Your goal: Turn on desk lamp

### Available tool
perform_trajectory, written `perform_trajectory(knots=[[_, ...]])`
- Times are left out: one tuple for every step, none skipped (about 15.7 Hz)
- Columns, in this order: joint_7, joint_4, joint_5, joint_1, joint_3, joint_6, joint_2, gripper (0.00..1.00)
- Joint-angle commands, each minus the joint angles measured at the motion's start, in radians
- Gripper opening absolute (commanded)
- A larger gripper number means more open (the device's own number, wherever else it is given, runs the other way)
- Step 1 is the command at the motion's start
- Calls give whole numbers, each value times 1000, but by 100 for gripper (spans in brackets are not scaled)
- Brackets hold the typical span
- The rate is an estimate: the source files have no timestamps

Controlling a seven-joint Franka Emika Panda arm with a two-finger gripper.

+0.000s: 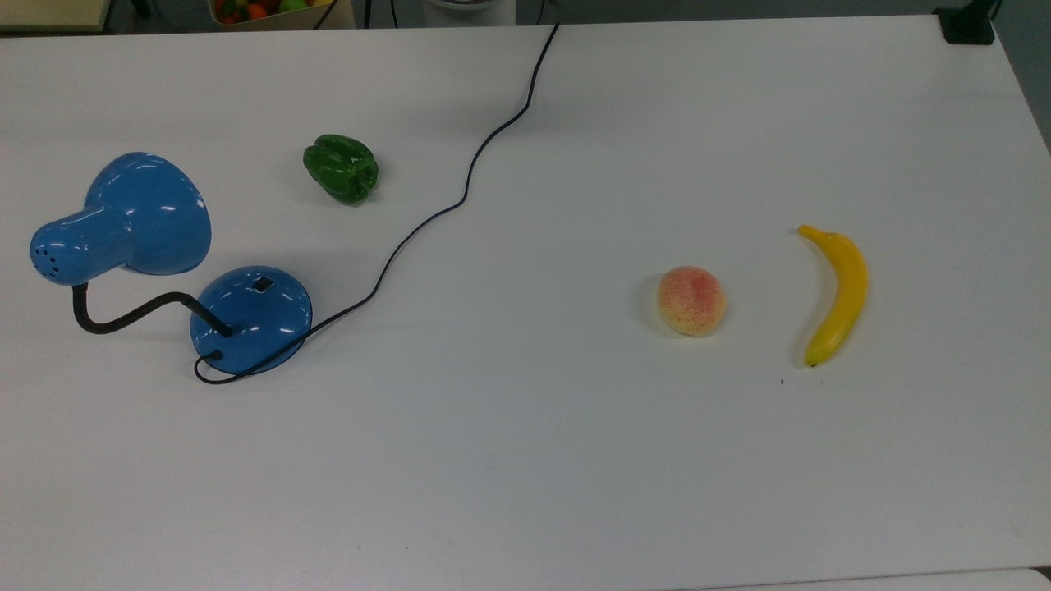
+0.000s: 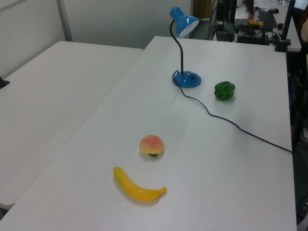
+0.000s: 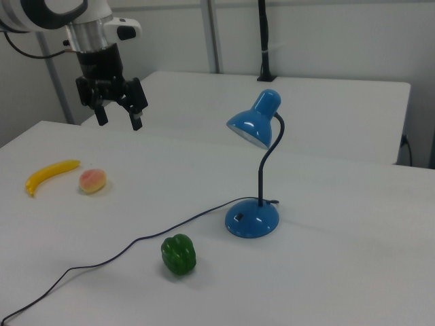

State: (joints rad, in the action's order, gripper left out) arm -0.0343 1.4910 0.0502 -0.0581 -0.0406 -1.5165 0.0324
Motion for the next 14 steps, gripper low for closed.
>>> perform_trajectory(knots=[[16, -15, -6, -20, -10, 19, 6, 100], [17, -14, -6, -20, -10, 19, 6, 100], [17, -14, -6, -20, -10, 19, 6, 100], [17, -14, -10, -20, -10, 19, 6, 100], [17, -14, -12, -20, -10, 18, 9, 100], [19, -15, -10, -19, -10, 16, 11, 100], [19, -15, -9, -19, -10, 16, 12, 100], [19, -15, -9, -19, -10, 13, 14, 100], [19, -12, -7, -19, -10, 1, 12, 100], [19, -12, -10, -19, -10, -4, 12, 100], [19, -12, -10, -20, -10, -4, 14, 100], [19, -11, -10, -19, -10, -5, 14, 100], [19, -11, -10, -19, -10, -5, 14, 100], [19, -11, -10, -19, -10, -5, 14, 100]])
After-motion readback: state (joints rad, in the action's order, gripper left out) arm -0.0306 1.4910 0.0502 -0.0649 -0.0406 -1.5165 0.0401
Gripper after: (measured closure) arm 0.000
